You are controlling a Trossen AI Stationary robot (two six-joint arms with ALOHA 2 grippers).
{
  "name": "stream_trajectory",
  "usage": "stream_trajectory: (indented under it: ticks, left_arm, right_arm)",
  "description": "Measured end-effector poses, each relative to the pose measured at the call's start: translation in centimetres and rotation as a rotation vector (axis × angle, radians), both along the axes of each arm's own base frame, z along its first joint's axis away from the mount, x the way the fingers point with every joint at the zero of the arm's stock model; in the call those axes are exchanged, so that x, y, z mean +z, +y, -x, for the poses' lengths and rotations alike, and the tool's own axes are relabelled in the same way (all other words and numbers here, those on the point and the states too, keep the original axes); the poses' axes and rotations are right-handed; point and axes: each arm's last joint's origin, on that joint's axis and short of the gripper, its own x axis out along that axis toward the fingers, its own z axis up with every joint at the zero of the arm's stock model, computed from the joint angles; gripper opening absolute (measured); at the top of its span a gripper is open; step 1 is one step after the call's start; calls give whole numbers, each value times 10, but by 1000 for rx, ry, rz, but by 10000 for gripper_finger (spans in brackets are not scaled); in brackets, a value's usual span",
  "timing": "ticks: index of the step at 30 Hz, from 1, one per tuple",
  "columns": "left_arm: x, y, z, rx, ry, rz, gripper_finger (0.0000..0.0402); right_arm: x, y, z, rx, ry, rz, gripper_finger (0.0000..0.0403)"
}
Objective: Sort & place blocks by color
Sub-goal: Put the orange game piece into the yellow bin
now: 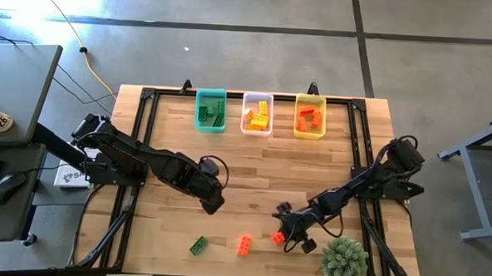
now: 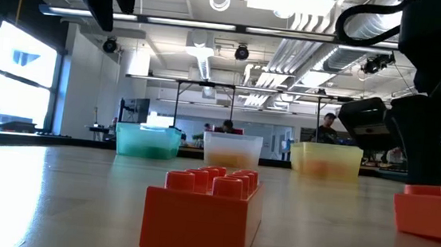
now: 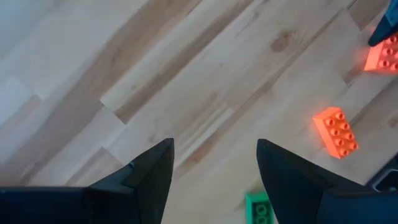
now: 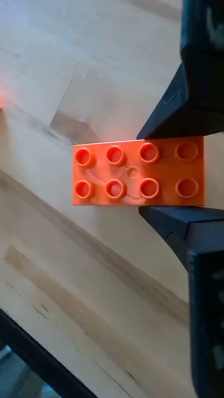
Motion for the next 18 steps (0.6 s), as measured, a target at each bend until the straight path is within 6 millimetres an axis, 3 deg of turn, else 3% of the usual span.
stream_trajectory:
  ticks: [5,10,18]
  left_arm:
    - [0,3,-1,-71,7,-51,216]
    - [0,11,-2,-118,14,-131,216]
    - [2,34,-6,-120,26,-307,216]
  right_arm:
    - [6,-6,-1,-132,-16,25,111]
    - [23,-23,-5,-320,-66,35,111]
    - [61,-79,-6,-718,-188,146,111]
